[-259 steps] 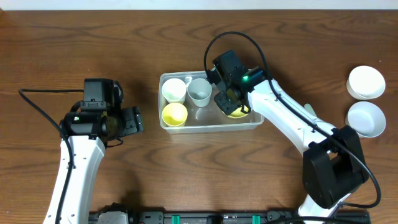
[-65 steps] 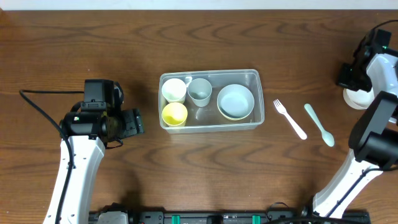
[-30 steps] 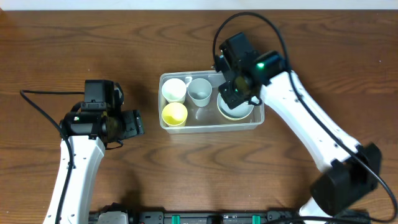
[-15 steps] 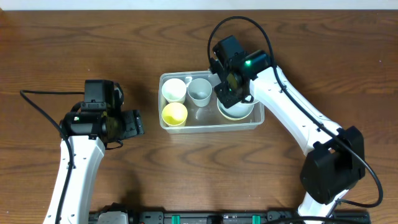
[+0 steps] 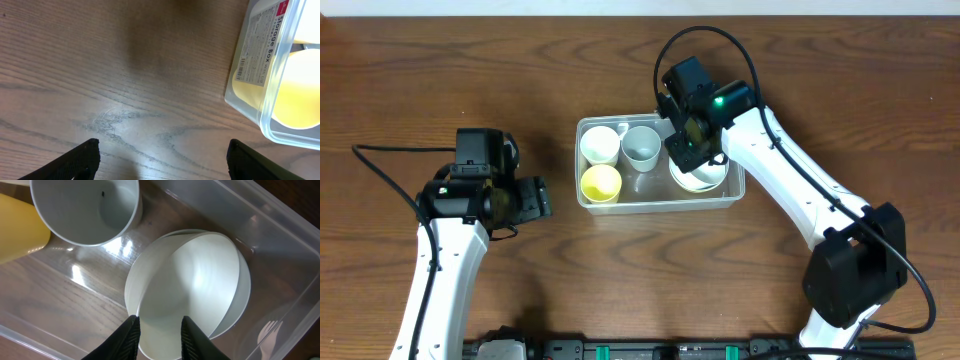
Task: Pack container
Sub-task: 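Carry the white bowl into the box and stack it on the bowls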
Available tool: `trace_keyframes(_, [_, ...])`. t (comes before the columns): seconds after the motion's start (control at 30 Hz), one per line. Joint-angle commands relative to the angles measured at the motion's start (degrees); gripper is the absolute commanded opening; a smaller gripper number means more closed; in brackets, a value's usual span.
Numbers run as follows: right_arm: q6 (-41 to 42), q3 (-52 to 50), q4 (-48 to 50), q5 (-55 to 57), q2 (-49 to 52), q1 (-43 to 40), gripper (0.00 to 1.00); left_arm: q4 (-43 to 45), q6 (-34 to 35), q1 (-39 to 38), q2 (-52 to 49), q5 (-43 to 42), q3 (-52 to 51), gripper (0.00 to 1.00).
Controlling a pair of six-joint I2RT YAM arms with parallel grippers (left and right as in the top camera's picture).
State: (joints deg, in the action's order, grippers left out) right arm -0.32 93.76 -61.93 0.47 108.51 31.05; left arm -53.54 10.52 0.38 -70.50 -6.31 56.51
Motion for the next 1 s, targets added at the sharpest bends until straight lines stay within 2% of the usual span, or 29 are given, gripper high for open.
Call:
trace_keyframes(0.0, [0.1,-0.1,0.0,0.6,0.3,0.5,0.29,-0.2,0.5,0.3,0.1,-0.6,-0.1,0.81])
trace_keyframes(0.13, [0.0,-0.1,-0.7,0.5,0.3,0.5,0.29,-0.3,0.5,0.3,0.1,-0.6,-0.1,0.81])
trace_keyframes(0.27, [-3.9,-0.1,-3.3,-3.3,0.3,0.5,0.38,-0.3,0.5,0.3,0.1,-0.6,-0.1,0.81])
trace_keyframes(0.33, [-4.6,-0.1,-4.2,-5.4,0.3,0.5,0.40,-0.3,0.5,0.3,0.1,-0.6,-0.1,0.81])
trace_keyframes(0.83, [-4.5,-3.6,-3.4,-9.0,0.3,0.5,0.38,-0.3,0.5,0.3,0.1,-0.6,-0.1,0.81])
trace_keyframes(0.97, [-4.5,-6.6,-1.2,-8.9,0.3,0.5,0.33,-0.3,0.5,0.3,0.1,-0.6,-0.1,0.81])
